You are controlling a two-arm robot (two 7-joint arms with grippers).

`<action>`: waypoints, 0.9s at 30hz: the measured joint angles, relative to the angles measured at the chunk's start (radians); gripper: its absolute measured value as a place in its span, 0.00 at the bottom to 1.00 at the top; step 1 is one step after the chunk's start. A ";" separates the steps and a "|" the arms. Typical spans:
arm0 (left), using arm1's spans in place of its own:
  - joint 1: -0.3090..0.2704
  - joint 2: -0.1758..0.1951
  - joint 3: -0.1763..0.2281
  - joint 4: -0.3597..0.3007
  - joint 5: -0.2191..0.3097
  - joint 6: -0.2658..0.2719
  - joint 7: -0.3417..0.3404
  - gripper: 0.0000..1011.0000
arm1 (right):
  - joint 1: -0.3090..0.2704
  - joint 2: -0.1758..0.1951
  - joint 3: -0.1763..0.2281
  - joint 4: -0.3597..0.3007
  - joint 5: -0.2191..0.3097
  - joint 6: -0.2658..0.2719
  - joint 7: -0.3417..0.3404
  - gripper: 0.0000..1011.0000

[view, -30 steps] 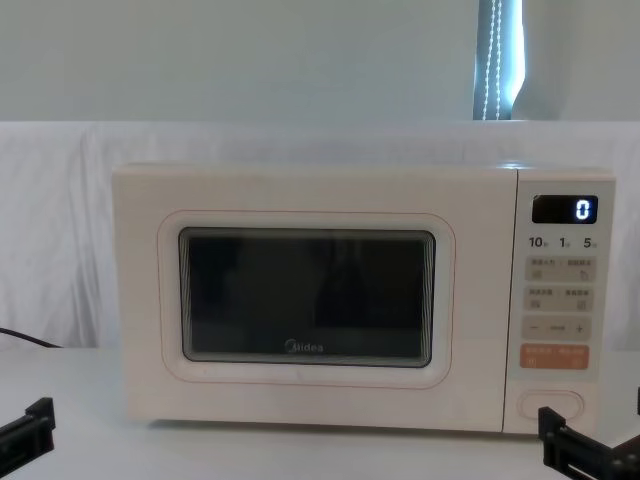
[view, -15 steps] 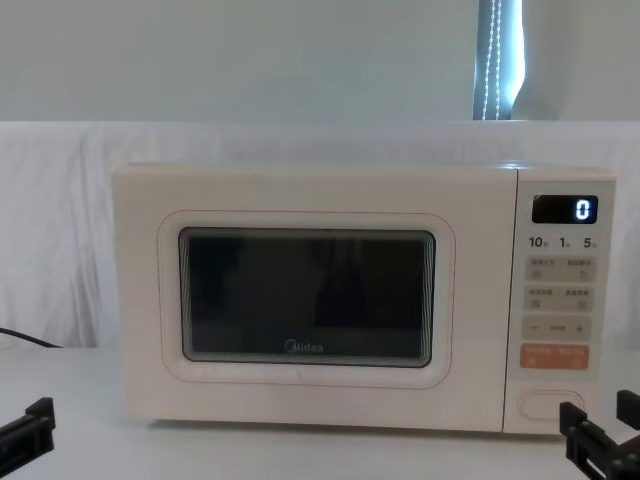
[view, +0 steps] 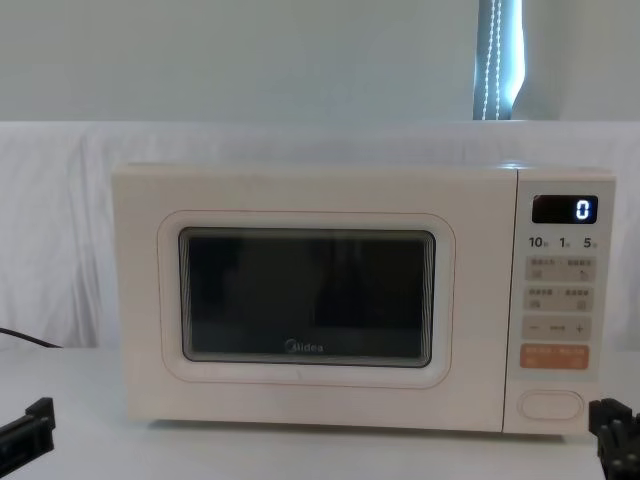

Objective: Press the button to open the microwave door with one hand; close the microwave door with the other hand.

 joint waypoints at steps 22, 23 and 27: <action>0.000 0.000 0.000 0.000 0.000 0.000 0.000 0.99 | 0.013 -0.045 0.048 -0.010 -0.037 0.056 0.010 0.00; 0.000 0.000 0.000 0.000 0.000 0.000 0.000 0.99 | 0.013 -0.045 0.048 -0.010 -0.037 0.056 0.010 0.00; 0.000 0.000 0.000 0.000 0.000 0.000 0.000 0.99 | 0.033 -0.052 0.061 0.002 -0.048 0.073 0.024 0.00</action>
